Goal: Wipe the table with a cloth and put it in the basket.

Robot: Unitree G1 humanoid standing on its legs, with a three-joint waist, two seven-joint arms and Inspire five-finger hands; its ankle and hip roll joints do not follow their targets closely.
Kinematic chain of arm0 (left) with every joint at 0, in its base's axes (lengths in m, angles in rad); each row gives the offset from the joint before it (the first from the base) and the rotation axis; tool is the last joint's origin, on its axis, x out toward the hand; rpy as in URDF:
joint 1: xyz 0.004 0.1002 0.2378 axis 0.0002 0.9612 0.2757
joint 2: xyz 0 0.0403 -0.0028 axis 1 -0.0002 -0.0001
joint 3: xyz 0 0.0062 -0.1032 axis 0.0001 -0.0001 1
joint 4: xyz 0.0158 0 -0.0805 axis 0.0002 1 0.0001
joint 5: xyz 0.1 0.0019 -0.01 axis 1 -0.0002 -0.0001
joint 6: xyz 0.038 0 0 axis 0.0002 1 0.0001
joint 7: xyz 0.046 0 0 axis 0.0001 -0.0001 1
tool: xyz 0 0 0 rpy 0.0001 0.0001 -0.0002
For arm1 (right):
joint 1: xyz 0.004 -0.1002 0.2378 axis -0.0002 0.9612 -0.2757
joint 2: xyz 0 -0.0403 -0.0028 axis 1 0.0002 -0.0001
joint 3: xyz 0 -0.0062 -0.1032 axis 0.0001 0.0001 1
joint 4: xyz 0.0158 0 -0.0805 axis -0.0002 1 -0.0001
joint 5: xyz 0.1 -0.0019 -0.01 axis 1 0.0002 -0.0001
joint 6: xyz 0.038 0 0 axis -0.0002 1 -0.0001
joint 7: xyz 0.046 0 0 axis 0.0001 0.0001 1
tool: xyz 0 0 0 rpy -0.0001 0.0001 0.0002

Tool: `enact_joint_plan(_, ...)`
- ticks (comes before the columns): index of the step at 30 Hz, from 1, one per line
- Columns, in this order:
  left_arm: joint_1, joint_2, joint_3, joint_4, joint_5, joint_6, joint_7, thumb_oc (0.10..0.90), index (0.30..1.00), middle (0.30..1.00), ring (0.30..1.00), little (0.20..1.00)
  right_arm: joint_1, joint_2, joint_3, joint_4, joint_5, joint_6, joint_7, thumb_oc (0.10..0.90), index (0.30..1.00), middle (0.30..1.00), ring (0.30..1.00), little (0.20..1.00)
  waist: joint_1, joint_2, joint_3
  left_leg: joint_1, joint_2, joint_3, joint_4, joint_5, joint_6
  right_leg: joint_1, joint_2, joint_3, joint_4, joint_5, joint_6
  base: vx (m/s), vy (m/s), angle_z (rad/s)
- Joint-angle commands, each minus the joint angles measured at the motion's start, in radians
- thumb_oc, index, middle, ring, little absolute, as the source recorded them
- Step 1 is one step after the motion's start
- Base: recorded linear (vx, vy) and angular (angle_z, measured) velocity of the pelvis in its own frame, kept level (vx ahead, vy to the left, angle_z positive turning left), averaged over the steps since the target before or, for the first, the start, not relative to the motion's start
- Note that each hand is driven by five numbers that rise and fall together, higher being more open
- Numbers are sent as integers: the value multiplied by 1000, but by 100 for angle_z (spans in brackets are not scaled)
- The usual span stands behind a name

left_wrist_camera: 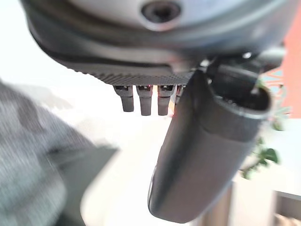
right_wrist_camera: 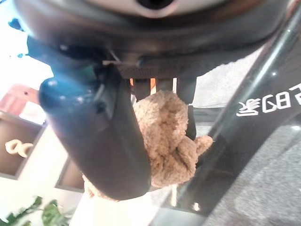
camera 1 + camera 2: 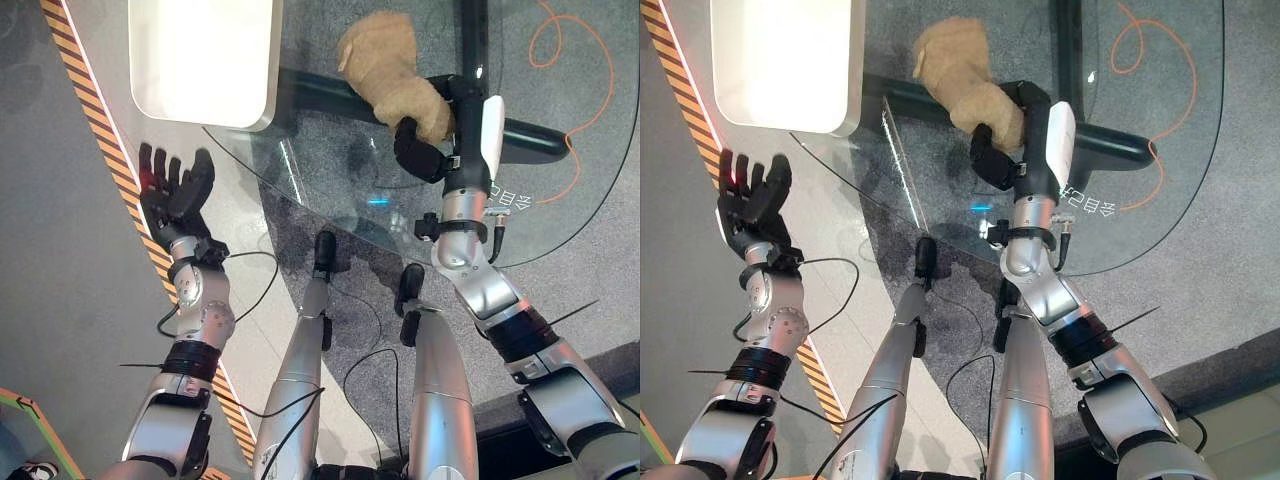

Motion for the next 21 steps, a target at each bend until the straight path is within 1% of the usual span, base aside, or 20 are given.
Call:
enact_joint_plan(1,5,9,81,-114,64,-113,-39,800,900,900,900,900,-64,36,-61,-223,-110,-186,25,100,300,300,300,200,3,-34,-23,-15,-26,28,192,-193,47,32,-21,25,-275,214,89,-10,-38,-1)
enact_joint_plan(3,12,5,81,-161,77,-121,-54,800,900,900,900,900,-58,42,-70,-250,-101,-195,41,100,300,300,300,200,3,-35,-23,-18,-26,27,192,-193,48,32,-20,25,-279,215,89,-8,-35,-1)
enact_joint_plan(4,14,3,79,-194,64,-129,-86,800,900,900,900,900,-51,44,-75,-272,-98,-202,51,100,300,300,300,200,3,-37,-23,-17,-26,26,192,-194,48,34,-19,26,-281,215,90,0,0,0)
enact_joint_plan(5,15,2,79,-201,60,-129,-95,800,900,900,900,900,-49,45,-76,-277,-98,-205,53,100,300,300,300,200,2,-37,-23,-17,-26,27,191,-194,48,35,-19,26,-282,215,90,0,0,0)
enact_joint_plan(6,14,2,81,-217,47,-130,-114,800,900,900,900,900,-47,47,-79,-285,-97,-210,61,100,300,300,300,200,2,-38,-23,-16,-26,27,190,-194,48,37,-19,25,-286,216,90,0,0,0)
enact_joint_plan(8,15,-2,78,-266,-20,-118,-198,800,900,900,900,900,-40,54,-84,-311,-99,-225,79,100,300,300,300,200,0,-40,-23,-13,-24,28,185,-194,47,41,-19,25,-292,218,91,0,0,0)
enact_joint_plan(9,16,-1,77,-273,-29,-116,-207,800,900,900,900,900,-39,55,-85,-314,-99,-226,81,100,300,300,300,200,0,-40,-23,-13,-24,28,184,-193,47,42,-18,25,-293,218,91,0,0,0)
enact_joint_plan(11,17,2,65,-324,-94,-74,-296,800,900,900,900,900,-33,59,-88,-341,-92,-240,103,100,300,300,300,200,-2,-43,-23,-7,-24,30,179,-193,47,50,-18,24,-301,221,94,0,0,0)
enact_joint_plan(12,18,4,58,-343,-113,-56,-321,800,900,900,900,900,-29,60,-88,-350,-84,-246,111,100,300,300,300,200,-3,-44,-23,-6,-23,30,180,-194,46,53,-20,23,-304,223,95,0,0,0)
enact_joint_plan(14,17,7,51,-356,-132,-35,-347,800,900,900,900,900,-25,60,-89,-355,-82,-256,118,100,300,300,300,200,-4,-45,-23,-3,-22,31,177,-194,46,57,-20,23,-307,225,96,0,0,0)
enact_joint_plan(16,10,14,38,-368,-155,10,-378,800,900,900,900,900,-23,60,-85,-359,-67,-268,133,100,300,300,300,200,-7,-46,-23,0,-21,32,174,-194,45,61,-21,23,-314,228,99,0,0,0)
enact_joint_plan(17,9,15,36,-371,-156,17,-380,800,900,900,900,900,-24,60,-84,-361,-65,-267,135,100,300,300,300,200,-7,-47,-23,0,-21,32,174,-194,45,61,-21,23,-314,228,99,0,0,0)
enact_joint_plan(19,1,24,18,-392,-203,80,-427,800,900,900,900,900,-26,55,-81,-375,-26,-269,167,100,300,300,300,200,-10,-51,-23,2,-19,35,169,-192,45,66,-20,22,-325,232,102,0,0,0)
enact_joint_plan(21,1,29,8,-396,-243,110,-458,800,900,900,900,900,-25,51,-76,-380,-11,-276,180,100,300,300,300,200,-11,-53,-23,6,-18,37,164,-191,45,71,-21,22,-331,234,103,0,0,0)
